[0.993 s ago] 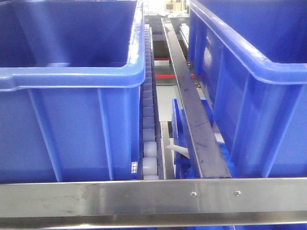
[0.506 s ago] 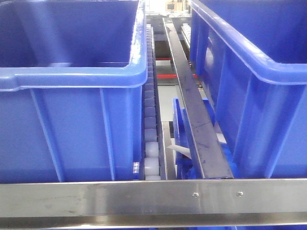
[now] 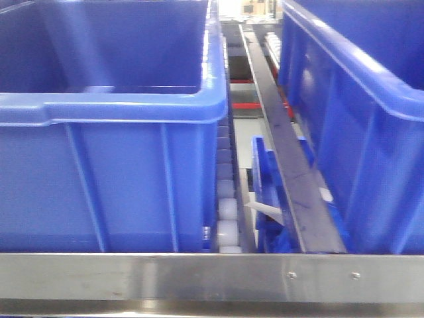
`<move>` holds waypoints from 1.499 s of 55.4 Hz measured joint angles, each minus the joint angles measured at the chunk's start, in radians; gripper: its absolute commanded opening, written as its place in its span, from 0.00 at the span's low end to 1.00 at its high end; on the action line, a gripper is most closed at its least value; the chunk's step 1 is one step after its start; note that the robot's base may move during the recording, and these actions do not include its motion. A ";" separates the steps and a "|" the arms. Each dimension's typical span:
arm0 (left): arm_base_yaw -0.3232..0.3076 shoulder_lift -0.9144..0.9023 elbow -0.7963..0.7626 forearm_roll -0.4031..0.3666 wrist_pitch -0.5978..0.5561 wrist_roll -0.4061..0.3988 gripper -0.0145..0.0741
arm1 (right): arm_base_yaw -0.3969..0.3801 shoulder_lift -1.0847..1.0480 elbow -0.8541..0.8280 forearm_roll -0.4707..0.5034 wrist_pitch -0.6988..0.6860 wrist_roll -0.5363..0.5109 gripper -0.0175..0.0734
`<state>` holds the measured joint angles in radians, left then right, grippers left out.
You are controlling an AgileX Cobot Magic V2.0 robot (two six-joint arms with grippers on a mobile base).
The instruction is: Pick and sort blue part to right shelf
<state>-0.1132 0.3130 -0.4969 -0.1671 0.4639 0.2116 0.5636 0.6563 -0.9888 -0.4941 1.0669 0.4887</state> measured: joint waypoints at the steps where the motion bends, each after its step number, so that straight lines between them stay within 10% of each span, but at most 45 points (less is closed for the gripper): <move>1: 0.000 -0.005 0.004 0.002 0.000 -0.005 0.30 | 0.000 0.010 -0.009 0.000 0.007 0.002 0.42; 16: -0.053 -0.035 0.042 0.015 -0.002 -0.049 0.30 | -0.019 0.186 -0.148 -0.005 0.114 0.004 0.42; 45: -0.389 -0.035 0.046 0.193 -0.003 -0.168 0.30 | -0.311 0.233 -0.169 0.136 0.174 -0.120 0.42; 63: -0.435 -0.044 0.078 0.214 0.002 -0.212 0.30 | -0.386 0.277 -0.083 0.115 0.126 -0.127 0.42; 83: -0.435 -0.092 0.085 0.228 0.025 -0.221 0.30 | -0.644 0.362 0.061 0.224 -0.072 -0.271 0.42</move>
<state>-0.5485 0.2211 -0.4116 0.0608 0.4886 -0.0091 -0.0804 1.0181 -0.9281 -0.2700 0.9945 0.2176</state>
